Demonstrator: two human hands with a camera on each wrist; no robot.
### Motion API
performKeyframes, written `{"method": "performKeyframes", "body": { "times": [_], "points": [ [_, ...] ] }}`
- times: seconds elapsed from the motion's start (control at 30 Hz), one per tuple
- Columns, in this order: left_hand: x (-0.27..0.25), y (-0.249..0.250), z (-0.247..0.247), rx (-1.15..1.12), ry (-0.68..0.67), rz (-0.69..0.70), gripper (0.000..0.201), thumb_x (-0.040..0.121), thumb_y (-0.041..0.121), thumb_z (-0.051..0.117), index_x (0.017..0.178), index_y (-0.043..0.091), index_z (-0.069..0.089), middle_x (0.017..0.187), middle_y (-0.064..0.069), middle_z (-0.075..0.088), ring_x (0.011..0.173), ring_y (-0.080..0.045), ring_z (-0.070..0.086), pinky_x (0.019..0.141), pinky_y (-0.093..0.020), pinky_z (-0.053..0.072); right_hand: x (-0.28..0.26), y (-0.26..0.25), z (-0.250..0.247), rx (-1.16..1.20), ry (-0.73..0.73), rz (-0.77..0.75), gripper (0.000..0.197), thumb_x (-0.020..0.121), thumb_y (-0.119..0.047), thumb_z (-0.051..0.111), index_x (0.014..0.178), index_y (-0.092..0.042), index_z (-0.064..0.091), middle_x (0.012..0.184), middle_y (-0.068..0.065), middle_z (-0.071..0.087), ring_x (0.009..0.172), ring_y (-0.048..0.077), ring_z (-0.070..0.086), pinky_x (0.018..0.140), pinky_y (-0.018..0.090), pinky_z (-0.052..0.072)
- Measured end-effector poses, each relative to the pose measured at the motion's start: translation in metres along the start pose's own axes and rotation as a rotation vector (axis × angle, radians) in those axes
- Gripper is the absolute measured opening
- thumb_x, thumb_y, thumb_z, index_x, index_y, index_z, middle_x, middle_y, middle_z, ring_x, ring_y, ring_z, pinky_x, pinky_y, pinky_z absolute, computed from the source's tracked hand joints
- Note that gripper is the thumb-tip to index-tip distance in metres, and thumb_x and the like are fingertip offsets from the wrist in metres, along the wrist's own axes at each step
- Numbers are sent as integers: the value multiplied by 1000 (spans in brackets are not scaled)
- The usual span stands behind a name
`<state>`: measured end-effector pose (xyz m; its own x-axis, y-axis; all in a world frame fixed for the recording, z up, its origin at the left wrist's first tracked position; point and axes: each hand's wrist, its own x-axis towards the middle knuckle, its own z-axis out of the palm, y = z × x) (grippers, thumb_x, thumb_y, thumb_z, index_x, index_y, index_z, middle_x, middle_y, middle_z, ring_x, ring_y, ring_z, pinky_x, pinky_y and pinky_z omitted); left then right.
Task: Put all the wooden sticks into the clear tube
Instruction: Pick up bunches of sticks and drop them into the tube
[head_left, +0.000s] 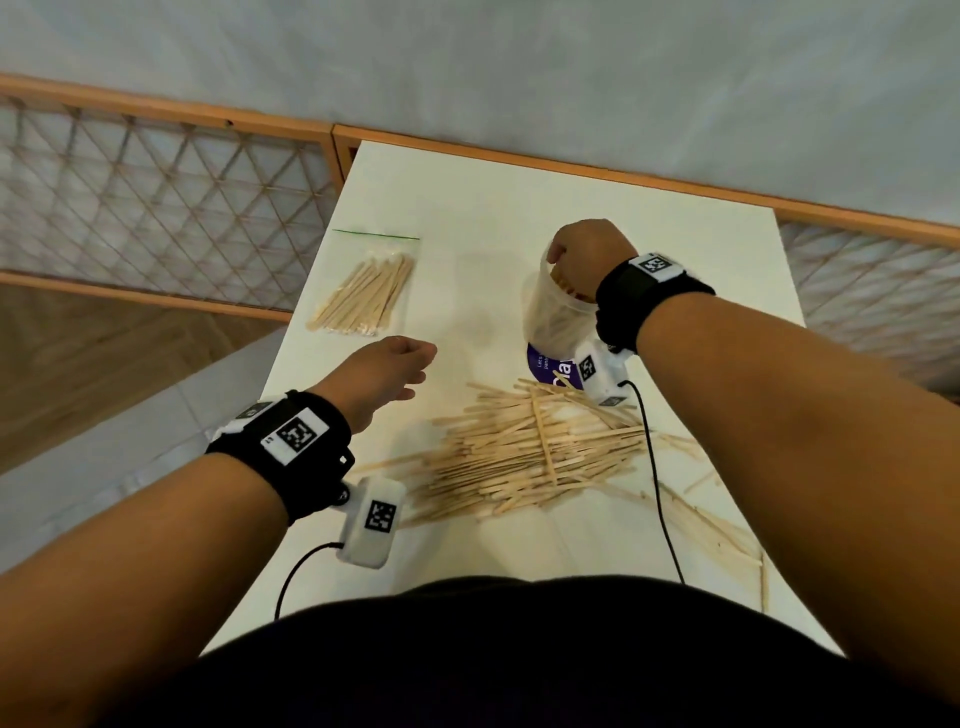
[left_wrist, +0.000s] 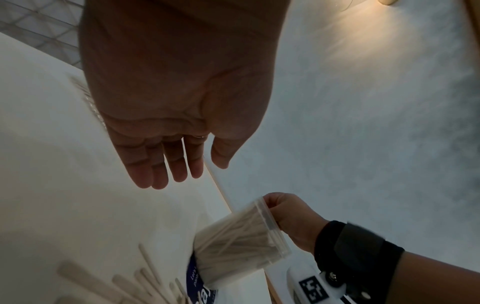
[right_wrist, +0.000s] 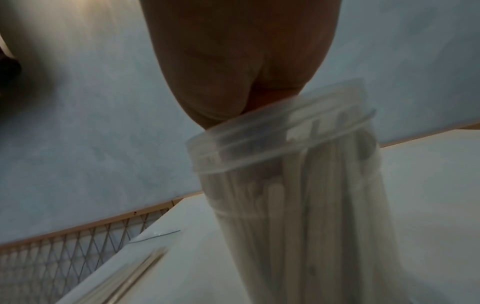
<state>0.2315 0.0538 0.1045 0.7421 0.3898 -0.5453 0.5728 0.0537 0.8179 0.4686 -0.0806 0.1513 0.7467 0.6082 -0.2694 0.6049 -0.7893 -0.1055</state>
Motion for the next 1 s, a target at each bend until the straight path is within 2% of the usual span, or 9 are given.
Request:
{"method": "performKeyframes", "body": {
  "times": [0.13, 0.3, 0.4, 0.5, 0.6, 0.67, 0.73, 0.87, 1.0],
  "points": [
    [-1, -4, -12, 31, 6, 8, 33, 96, 34, 54, 121, 13, 57, 125, -6, 57, 115, -21, 56, 92, -32, 48, -7, 11, -6, 138, 125, 5, 32, 82, -19, 65, 115, -18, 64, 124, 7, 57, 113, 26, 54, 89, 32, 43],
    [-2, -14, -33, 106, 40, 1, 32, 96, 34, 52, 120, 13, 56, 122, -8, 56, 111, -21, 53, 93, -36, 46, -50, 13, -14, 307, 462, -44, 22, 86, -26, 61, 104, -15, 68, 115, 10, 57, 103, 25, 56, 87, 27, 38],
    [-3, -32, -40, 223, 70, -34, 40, 93, 44, 53, 124, 19, 54, 125, -5, 53, 115, -23, 49, 104, -41, 41, -85, 1, 4, 347, 488, -153, 20, 87, -23, 59, 97, -10, 69, 105, 12, 62, 96, 24, 57, 84, 25, 38],
    [-11, -64, -42, 202, 31, -96, 71, 86, 58, 55, 145, 27, 31, 148, -1, 34, 132, -23, 37, 110, -39, 29, -115, -7, 41, 348, 386, -230, 21, 88, -23, 60, 96, -7, 70, 101, 12, 64, 98, 27, 57, 84, 26, 37],
    [-21, -97, -36, 229, -14, -108, 94, 79, 65, 60, 152, 31, 12, 160, -4, 10, 146, -27, 13, 116, -49, 18, -134, -5, 87, 268, 209, -245, 29, 85, -33, 65, 106, -13, 69, 110, 9, 63, 108, 28, 54, 93, 33, 39],
    [-30, -117, -28, 398, -39, -82, 101, 78, 63, 61, 153, 27, 2, 161, -5, -6, 147, -29, -10, 118, -52, 4, -145, -1, 116, 177, 23, -186, 51, 80, -40, 72, 125, -20, 60, 130, 8, 54, 124, 28, 43, 106, 39, 34],
    [-39, -129, -16, 617, -85, -40, 105, 79, 66, 58, 152, 28, -7, 159, -4, -19, 142, -31, -26, 115, -54, -7, -154, 5, 138, 129, -156, -104, 81, 71, -43, 79, 142, -25, 42, 150, 8, 33, 139, 28, 25, 115, 42, 22],
    [-37, -139, 17, 876, -205, 75, 123, 68, 72, 64, 148, 31, -19, 154, -5, -31, 136, -37, -35, 110, -58, -15, -167, 12, 168, 82, -313, 18, 119, 59, -41, 87, 152, -34, 12, 160, 9, -4, 146, 33, 1, 118, 51, 14],
    [-31, -144, 54, 998, -211, 208, 129, 64, 66, 72, 150, 27, -17, 156, -10, -27, 137, -40, -32, 109, -59, -16, -173, 11, 188, 34, -295, 15, 121, 61, -38, 87, 151, -35, 7, 160, 9, -3, 145, 36, 3, 115, 57, 18]
  ]
}}
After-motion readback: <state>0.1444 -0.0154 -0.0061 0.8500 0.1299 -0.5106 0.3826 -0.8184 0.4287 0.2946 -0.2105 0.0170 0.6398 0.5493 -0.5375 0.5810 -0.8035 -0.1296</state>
